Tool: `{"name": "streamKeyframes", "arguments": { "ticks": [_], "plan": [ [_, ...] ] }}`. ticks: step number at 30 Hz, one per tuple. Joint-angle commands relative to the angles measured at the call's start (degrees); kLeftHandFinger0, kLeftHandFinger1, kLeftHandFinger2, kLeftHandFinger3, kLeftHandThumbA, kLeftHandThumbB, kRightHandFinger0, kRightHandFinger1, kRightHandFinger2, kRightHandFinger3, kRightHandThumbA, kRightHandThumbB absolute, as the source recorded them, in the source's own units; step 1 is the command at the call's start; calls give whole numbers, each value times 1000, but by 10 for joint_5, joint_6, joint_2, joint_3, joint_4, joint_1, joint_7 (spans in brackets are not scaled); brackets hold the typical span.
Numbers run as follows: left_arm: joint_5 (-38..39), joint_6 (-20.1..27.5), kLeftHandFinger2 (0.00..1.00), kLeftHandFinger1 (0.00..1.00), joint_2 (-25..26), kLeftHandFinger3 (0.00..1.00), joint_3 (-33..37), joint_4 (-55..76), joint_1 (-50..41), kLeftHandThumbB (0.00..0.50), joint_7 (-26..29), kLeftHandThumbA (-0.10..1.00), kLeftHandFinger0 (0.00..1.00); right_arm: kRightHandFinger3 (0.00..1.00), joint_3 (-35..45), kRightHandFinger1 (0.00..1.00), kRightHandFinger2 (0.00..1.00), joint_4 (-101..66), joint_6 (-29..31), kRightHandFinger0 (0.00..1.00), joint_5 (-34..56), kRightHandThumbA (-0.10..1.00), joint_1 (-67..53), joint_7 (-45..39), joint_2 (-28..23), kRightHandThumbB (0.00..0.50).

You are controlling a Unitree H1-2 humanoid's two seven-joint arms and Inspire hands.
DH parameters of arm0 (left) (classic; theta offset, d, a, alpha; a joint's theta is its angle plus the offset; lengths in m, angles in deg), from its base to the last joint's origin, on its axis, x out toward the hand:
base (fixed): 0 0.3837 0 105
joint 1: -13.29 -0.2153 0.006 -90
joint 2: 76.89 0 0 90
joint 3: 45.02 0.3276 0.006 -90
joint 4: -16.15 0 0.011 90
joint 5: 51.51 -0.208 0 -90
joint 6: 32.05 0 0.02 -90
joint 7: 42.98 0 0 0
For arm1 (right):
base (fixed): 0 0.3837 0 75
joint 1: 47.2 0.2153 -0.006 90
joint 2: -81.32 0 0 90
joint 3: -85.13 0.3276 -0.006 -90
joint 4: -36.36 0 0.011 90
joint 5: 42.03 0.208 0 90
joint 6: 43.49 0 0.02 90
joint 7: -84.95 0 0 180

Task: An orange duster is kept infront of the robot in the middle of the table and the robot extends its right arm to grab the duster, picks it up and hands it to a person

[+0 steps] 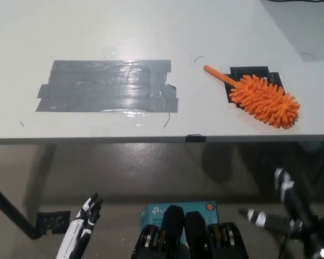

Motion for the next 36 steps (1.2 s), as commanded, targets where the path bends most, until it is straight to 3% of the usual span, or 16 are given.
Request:
{"name": "streamKeyframes", "arguments": {
  "ticks": [1,6,11,15,18,19,26,36],
  "plan": [
    [6,28,1000,1000,2,1000,-2,1,5,203,-5,934,1000,1000,20,1000,1000,-75,-48,1000,-92,896,61,43,-10,316],
    [5,27,1000,1000,0,1000,-2,1,2,205,-3,928,1000,1000,26,1000,1000,-63,-155,1000,-126,924,171,23,-40,376],
    [11,22,1000,1000,0,1000,-4,6,3,203,-5,920,1000,1000,10,1000,1000,13,-192,1000,-152,933,251,16,-65,379],
    [13,17,1000,1000,0,1000,-4,9,5,204,-7,907,1000,1000,-7,1000,1000,61,-222,1000,-165,924,297,9,-73,336],
    [4,21,1000,1000,2,1000,-3,6,7,197,-2,926,1000,1000,-32,1000,1000,117,-254,1000,-183,890,344,-7,-82,337],
    [0,23,1000,1000,2,1000,-2,6,7,199,-1,937,1000,1000,-42,1000,1000,140,-266,1000,-191,877,360,-8,-83,361],
    [6,19,1000,1000,-1,1000,-3,8,6,209,-4,928,1000,1000,-80,1000,1000,247,-304,1000,-202,823,426,-23,-81,386],
    [4,17,1000,1000,-1,1000,-2,8,11,203,-4,921,1000,1000,-122,1000,1000,361,-300,1000,-190,955,466,-59,-71,462]
  ]
}}
